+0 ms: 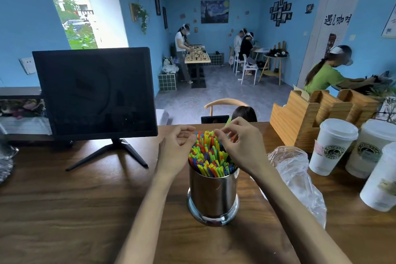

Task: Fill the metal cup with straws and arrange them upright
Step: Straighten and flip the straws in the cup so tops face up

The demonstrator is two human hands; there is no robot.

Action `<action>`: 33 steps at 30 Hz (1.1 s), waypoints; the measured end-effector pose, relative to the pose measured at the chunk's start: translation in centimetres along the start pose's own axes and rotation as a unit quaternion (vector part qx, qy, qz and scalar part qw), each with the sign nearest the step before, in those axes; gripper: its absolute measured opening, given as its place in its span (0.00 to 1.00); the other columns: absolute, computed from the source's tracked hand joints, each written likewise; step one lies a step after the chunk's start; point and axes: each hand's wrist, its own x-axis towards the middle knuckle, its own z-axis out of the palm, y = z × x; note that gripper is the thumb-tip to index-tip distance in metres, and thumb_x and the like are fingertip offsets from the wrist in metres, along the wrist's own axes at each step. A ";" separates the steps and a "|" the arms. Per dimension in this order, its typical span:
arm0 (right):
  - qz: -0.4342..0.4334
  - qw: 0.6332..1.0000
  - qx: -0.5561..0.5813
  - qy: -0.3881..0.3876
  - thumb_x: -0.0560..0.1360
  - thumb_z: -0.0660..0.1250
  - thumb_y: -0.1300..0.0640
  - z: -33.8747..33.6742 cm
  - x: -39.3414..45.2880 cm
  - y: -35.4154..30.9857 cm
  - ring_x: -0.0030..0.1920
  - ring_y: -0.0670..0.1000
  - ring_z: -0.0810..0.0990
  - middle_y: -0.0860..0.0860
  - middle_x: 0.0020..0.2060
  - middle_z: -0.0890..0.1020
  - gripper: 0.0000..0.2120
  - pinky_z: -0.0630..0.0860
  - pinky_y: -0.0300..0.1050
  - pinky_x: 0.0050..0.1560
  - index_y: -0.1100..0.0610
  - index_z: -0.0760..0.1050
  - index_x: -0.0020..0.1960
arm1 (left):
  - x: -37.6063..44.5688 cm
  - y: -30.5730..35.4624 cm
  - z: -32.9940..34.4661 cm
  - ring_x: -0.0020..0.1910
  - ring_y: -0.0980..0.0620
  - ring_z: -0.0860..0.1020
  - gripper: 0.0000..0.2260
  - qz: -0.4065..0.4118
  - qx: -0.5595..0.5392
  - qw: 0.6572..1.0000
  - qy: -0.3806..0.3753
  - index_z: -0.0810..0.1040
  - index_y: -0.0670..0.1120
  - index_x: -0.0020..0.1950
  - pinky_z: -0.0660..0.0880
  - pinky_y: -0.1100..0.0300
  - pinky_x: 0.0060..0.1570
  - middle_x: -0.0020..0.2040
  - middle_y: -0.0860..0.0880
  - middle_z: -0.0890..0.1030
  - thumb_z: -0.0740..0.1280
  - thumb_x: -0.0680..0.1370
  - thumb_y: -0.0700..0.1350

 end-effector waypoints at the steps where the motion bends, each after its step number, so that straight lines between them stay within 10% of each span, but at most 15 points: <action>1: 0.008 1.000 -0.014 -0.004 0.77 0.72 0.45 0.1 -0.2 0.3 0.44 0.46 0.76 0.47 0.43 0.78 0.13 0.74 0.43 0.44 0.54 0.86 0.46 | 0.0 0.0 0.0 0.51 0.61 0.80 0.07 0.002 0.005 1.000 0.001 0.81 0.48 0.58 0.76 0.74 0.44 0.51 0.56 0.83 0.70 0.80 0.44; 9: 0.025 0.996 -0.050 -0.074 0.80 0.65 0.41 -0.6 -0.3 0.2 0.70 0.52 0.73 0.51 0.66 0.80 0.21 0.69 0.51 0.68 0.51 0.79 0.68 | 0.0 -0.4 0.2 0.49 0.66 0.79 0.07 -0.003 0.005 1.000 0.017 0.81 0.48 0.59 0.77 0.73 0.43 0.51 0.58 0.82 0.69 0.81 0.45; 20: 0.075 0.993 -0.013 -0.090 0.83 0.60 0.44 -0.5 -0.6 0.1 0.52 0.51 0.83 0.49 0.51 0.86 0.15 0.80 0.51 0.52 0.49 0.81 0.61 | 3.0 2.2 1.7 0.48 0.59 0.78 0.13 -0.014 0.157 0.981 -0.117 0.84 0.52 0.60 0.77 0.60 0.52 0.54 0.54 0.84 0.66 0.82 0.56; 33: 0.083 0.991 0.016 -0.099 0.82 0.61 0.43 -0.4 -1.0 0.4 0.53 0.47 0.83 0.46 0.54 0.85 0.15 0.81 0.50 0.55 0.47 0.80 0.62 | 3.9 3.3 1.1 0.41 0.59 0.82 0.05 -0.015 0.118 0.990 -0.075 0.88 0.51 0.46 0.78 0.63 0.41 0.39 0.58 0.84 0.76 0.75 0.52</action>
